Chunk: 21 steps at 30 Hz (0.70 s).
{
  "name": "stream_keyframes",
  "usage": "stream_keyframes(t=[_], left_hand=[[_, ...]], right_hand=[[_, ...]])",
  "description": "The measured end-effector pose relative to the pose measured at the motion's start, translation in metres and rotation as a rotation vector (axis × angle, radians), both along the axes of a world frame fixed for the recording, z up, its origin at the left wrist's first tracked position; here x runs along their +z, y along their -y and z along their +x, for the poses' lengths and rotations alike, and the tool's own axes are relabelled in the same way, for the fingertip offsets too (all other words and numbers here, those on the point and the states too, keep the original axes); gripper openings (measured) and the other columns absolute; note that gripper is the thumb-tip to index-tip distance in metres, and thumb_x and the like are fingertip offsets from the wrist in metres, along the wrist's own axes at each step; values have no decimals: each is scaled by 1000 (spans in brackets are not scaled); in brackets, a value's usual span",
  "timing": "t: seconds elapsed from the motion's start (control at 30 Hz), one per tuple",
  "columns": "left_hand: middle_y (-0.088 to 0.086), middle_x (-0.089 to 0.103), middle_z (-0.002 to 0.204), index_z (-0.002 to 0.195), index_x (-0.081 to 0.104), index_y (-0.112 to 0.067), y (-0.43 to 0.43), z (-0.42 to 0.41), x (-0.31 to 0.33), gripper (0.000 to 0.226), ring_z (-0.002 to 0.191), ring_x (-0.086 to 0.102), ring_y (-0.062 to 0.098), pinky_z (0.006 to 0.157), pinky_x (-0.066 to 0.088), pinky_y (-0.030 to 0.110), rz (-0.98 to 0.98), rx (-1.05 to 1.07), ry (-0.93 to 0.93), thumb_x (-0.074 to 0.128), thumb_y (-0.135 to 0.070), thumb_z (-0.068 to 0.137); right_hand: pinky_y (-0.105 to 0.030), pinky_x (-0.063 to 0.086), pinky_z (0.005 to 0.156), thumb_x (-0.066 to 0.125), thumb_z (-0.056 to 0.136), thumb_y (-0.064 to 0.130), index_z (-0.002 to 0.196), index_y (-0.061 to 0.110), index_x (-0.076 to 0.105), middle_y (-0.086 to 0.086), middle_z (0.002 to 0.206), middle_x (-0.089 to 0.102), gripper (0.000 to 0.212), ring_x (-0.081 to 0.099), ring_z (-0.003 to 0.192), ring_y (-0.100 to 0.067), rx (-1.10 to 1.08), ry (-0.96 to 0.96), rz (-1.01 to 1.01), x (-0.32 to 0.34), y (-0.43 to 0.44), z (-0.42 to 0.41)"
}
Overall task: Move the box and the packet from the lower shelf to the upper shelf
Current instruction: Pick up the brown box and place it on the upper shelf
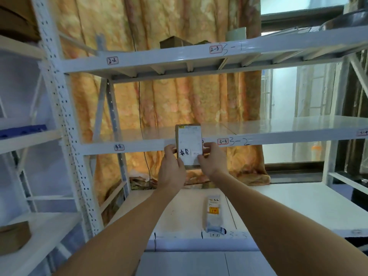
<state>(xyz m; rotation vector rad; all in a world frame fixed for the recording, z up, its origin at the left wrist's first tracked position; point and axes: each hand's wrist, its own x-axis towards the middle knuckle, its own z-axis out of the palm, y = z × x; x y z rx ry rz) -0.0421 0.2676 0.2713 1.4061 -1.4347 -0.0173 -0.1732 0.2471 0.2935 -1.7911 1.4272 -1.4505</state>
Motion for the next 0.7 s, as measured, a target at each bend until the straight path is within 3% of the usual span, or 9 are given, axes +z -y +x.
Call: stream_keyframes(t=[0.07, 0.23, 0.3, 0.4, 0.47, 0.57, 0.7], left_hand=[[7, 58, 131, 142, 33, -19, 11, 25, 11, 42, 106, 63, 26, 81, 57, 48, -24, 30, 15, 41, -14, 101], [8, 54, 131, 145, 40, -19, 48, 105, 33, 43, 119, 53, 27, 95, 51, 46, -98, 82, 50, 36, -16, 103], [8, 56, 130, 145, 40, -22, 68, 146, 46, 41, 114, 56, 28, 92, 53, 50, -109, 114, 59, 35, -21, 104], [11, 63, 115, 135, 44, -25, 96, 206, 64, 32, 85, 64, 28, 68, 57, 49, -113, 137, 78, 36, -28, 104], [15, 66, 100, 131, 51, -19, 112, 241, 75, 31, 70, 62, 30, 60, 55, 46, -112, 157, 82, 37, -26, 104], [16, 69, 101, 124, 61, -11, 133, 280, 85, 31, 67, 60, 30, 61, 54, 44, -72, 190, 25, 38, -19, 105], [15, 70, 110, 120, 68, -12, 160, 314, 87, 34, 80, 63, 31, 72, 58, 46, -8, 210, 13, 41, -23, 103]], right_hand=[[-37, 52, 89, 61, 89, 13, 125, 13, 57, -3, 120, 66, 37, 64, 108, -23, 36, 1, -28, 13, 7, 28], [-45, 56, 91, 56, 85, 3, 124, 8, 60, -11, 121, 68, 40, 64, 108, -29, 117, -9, -121, 41, 35, 112], [-47, 55, 93, 55, 88, 6, 129, 8, 58, -12, 125, 66, 41, 64, 110, -30, 134, -45, -147, 50, 54, 151], [-44, 54, 95, 53, 94, 15, 129, 11, 61, -12, 130, 64, 36, 63, 114, -30, 144, -96, -160, 61, 85, 206], [-40, 52, 97, 54, 94, 22, 127, 13, 63, -11, 131, 63, 36, 61, 117, -29, 168, -130, -158, 65, 104, 240], [-41, 50, 99, 57, 90, 29, 129, 16, 62, -12, 133, 59, 41, 57, 121, -31, 211, -212, -132, 68, 128, 283], [-44, 51, 99, 57, 83, 14, 131, 18, 60, -15, 135, 57, 49, 57, 121, -34, 230, -300, -76, 67, 158, 321]])
